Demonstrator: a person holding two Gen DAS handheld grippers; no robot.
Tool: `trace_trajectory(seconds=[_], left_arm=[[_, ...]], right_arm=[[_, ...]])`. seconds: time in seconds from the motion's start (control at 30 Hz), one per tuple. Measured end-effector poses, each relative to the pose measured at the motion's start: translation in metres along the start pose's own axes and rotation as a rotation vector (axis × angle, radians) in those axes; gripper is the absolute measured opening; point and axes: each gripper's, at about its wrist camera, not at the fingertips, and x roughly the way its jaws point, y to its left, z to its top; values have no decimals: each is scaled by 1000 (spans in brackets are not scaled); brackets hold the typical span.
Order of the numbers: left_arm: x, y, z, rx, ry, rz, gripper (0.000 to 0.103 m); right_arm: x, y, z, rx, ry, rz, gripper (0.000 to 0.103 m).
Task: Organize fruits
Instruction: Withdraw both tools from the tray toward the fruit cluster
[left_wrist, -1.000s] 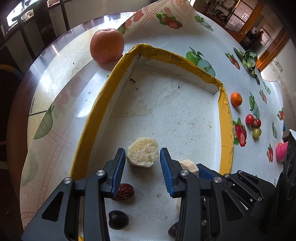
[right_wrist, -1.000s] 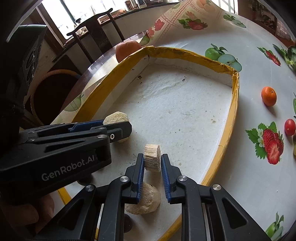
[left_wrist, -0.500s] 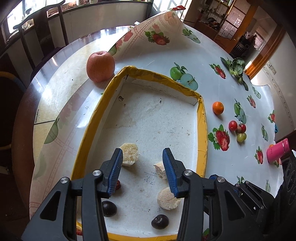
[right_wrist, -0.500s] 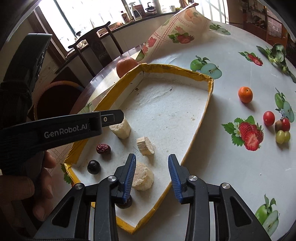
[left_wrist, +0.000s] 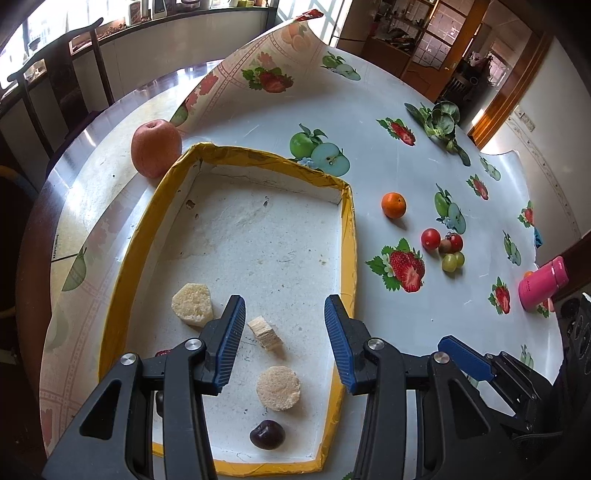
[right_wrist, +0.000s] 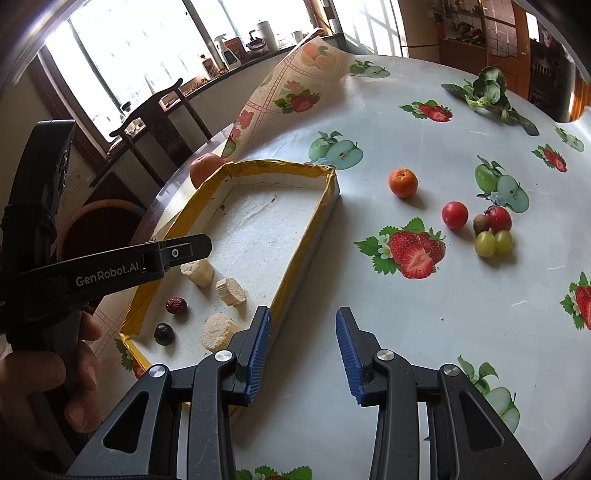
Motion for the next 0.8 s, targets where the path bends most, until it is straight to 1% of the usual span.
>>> trace_trajectory(seconds=[0.47, 0.8], left_arm=[[8, -39, -2, 47, 22, -22, 43], [32, -77, 6, 90, 62, -67, 43]], right_arm=[[-13, -47, -9, 76, -15, -36, 38], [-21, -111, 0, 182, -49, -107, 38]])
